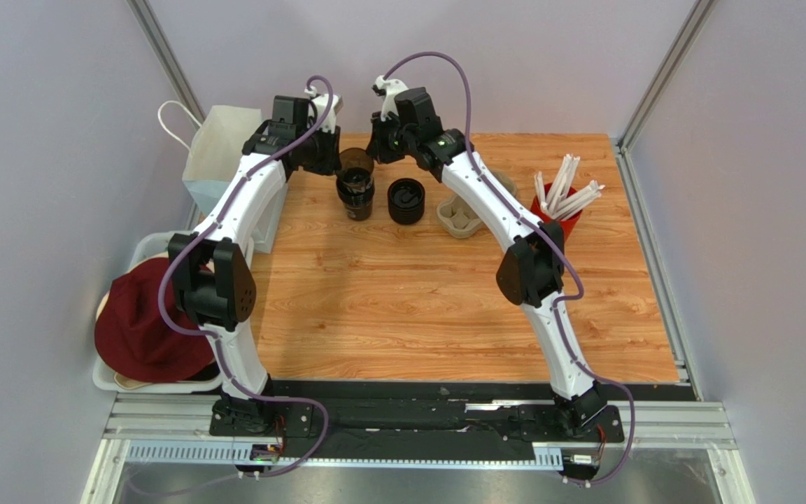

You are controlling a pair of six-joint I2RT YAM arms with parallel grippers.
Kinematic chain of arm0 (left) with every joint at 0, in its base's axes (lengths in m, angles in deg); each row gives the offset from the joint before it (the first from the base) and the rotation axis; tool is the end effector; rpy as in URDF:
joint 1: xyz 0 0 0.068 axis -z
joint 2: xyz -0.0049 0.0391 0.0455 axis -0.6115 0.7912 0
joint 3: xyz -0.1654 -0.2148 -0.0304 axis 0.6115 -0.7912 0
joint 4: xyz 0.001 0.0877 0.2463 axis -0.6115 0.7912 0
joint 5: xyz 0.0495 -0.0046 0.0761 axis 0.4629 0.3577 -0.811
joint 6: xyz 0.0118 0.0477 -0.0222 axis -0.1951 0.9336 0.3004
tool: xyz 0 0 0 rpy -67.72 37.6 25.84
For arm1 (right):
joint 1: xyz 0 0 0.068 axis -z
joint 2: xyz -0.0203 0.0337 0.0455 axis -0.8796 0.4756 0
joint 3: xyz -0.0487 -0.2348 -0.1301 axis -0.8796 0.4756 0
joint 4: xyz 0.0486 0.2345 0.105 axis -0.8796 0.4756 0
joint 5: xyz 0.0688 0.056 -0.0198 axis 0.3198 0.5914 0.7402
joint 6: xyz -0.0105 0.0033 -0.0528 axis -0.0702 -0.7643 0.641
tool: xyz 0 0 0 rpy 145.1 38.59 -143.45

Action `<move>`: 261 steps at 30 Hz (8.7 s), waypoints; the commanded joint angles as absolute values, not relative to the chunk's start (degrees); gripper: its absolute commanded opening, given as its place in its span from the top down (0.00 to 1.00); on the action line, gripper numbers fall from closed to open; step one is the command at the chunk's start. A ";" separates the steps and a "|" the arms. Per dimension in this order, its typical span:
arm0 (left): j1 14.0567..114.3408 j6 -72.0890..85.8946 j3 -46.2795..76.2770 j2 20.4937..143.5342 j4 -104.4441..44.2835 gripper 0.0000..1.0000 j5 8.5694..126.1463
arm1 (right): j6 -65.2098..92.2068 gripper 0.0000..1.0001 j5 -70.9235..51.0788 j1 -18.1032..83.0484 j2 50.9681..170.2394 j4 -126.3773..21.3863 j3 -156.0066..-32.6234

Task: Pack the takeout coffee

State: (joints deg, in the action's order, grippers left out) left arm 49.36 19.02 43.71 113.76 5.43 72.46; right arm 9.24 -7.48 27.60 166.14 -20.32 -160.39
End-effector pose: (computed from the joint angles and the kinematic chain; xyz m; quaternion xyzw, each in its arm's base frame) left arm 0.4209 -0.0952 0.3292 0.1447 0.8886 -0.1457 0.4101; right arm 0.4501 0.3111 0.3256 -0.2140 0.8264 0.2670 0.4472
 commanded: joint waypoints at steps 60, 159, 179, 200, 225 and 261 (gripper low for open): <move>60.28 31.21 37.15 96.08 17.73 0.99 93.81 | 15.48 0.11 11.52 52.54 125.68 -11.43 -124.87; 48.51 35.88 20.70 66.99 19.84 0.01 75.18 | 42.90 0.44 -7.27 26.53 154.77 -7.73 -137.34; 45.87 34.92 18.94 65.41 19.04 0.01 77.47 | 44.75 0.42 -10.09 26.09 157.84 -12.84 -139.00; 44.82 34.13 17.45 65.14 18.08 0.01 79.22 | 45.80 0.61 -9.22 26.09 160.31 -13.63 -138.74; 44.47 33.69 16.75 65.58 17.46 0.01 79.49 | 44.31 0.51 -4.12 28.46 162.24 -10.46 -143.31; 44.38 33.51 16.48 65.93 17.29 0.01 80.01 | 43.87 0.76 -2.36 28.20 162.33 -10.64 -141.64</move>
State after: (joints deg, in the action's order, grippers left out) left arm 44.73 34.27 16.59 66.07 19.31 78.74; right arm 44.15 -3.52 27.84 163.25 -9.30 -141.27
